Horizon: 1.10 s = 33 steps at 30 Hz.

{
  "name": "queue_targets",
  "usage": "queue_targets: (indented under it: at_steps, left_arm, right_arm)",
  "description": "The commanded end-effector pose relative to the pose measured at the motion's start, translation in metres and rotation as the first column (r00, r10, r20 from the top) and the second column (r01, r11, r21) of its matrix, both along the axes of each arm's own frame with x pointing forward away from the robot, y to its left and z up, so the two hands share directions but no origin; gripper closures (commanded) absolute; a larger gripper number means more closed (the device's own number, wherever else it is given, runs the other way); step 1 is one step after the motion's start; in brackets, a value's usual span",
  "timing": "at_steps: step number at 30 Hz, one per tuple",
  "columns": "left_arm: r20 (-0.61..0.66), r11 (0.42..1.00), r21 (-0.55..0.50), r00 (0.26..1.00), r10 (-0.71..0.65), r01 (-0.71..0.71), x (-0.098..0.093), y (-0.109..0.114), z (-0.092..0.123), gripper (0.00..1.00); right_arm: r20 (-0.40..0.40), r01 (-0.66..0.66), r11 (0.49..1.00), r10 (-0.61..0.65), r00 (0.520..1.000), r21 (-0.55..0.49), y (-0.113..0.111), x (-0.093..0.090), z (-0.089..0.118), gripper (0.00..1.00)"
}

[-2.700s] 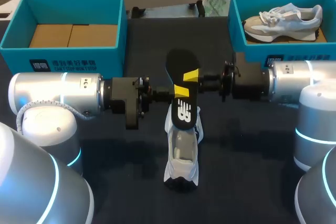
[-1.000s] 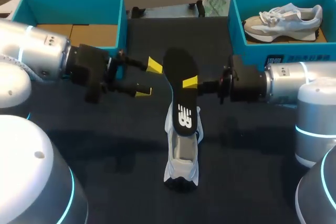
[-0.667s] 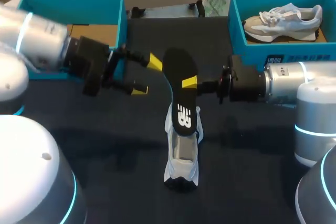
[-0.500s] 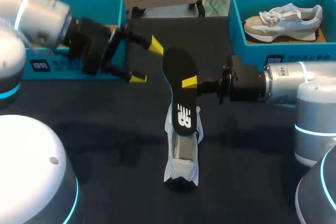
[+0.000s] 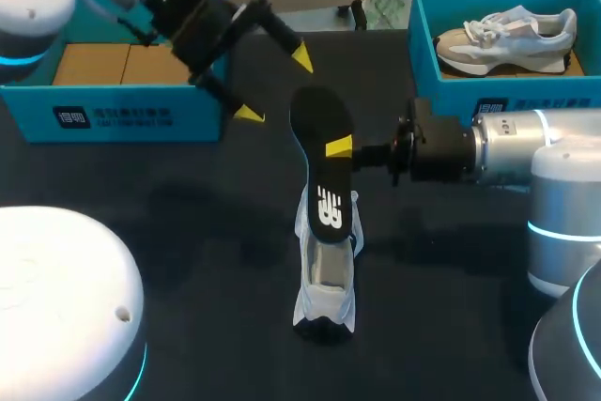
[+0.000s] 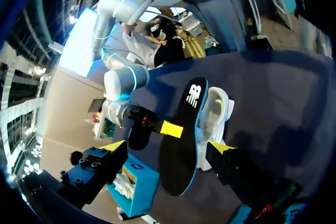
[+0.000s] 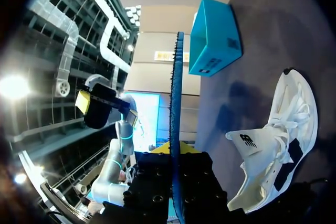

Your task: Take the shoe out of the shoebox, open the shoe tongue, remove and reinsert the insole, then place the shoe into the shoebox

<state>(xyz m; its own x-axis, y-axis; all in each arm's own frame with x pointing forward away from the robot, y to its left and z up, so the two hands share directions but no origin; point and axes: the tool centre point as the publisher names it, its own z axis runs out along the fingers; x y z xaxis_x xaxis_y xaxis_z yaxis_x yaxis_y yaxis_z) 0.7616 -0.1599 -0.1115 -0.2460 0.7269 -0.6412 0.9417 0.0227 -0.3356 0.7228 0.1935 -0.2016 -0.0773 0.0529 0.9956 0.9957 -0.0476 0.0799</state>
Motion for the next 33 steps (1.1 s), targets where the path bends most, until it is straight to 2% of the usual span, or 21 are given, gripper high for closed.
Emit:
queue_targets:
  at_steps: [1, 11, 16, 23, 33]
  left_arm:
    - [-0.002, 0.949, 0.303, 0.996, -0.087, 0.084, 0.0, -0.013, 0.004, 0.0]
    - [-0.082, 0.855, 0.5, 0.99, -0.115, 0.14, 0.01, -0.038, 0.002, 0.0]
    - [-0.062, 0.771, 0.616, 0.986, -0.155, 0.16, 0.012, -0.047, -0.006, 0.0]
    - [-0.07, 0.674, 0.716, 0.978, -0.194, 0.185, 0.013, -0.057, -0.011, 0.0]
    - [-0.011, 0.668, 0.733, 0.984, -0.18, 0.131, 0.01, -0.05, -0.008, 0.0]
  right_arm:
    - [0.001, 0.004, 1.0, -0.004, 1.0, 0.0, 0.001, -0.001, 0.0, 1.0]
    - [0.001, 0.004, 1.0, -0.004, 1.0, 0.0, 0.001, -0.001, 0.0, 1.0]
    - [0.001, 0.004, 1.0, -0.004, 1.0, 0.0, 0.001, -0.001, 0.0, 1.0]
    - [0.001, 0.004, 1.0, -0.004, 1.0, 0.0, 0.001, -0.001, 0.0, 1.0]
    - [0.001, 0.004, 1.0, -0.004, 1.0, 0.0, 0.001, -0.001, 0.0, 1.0]
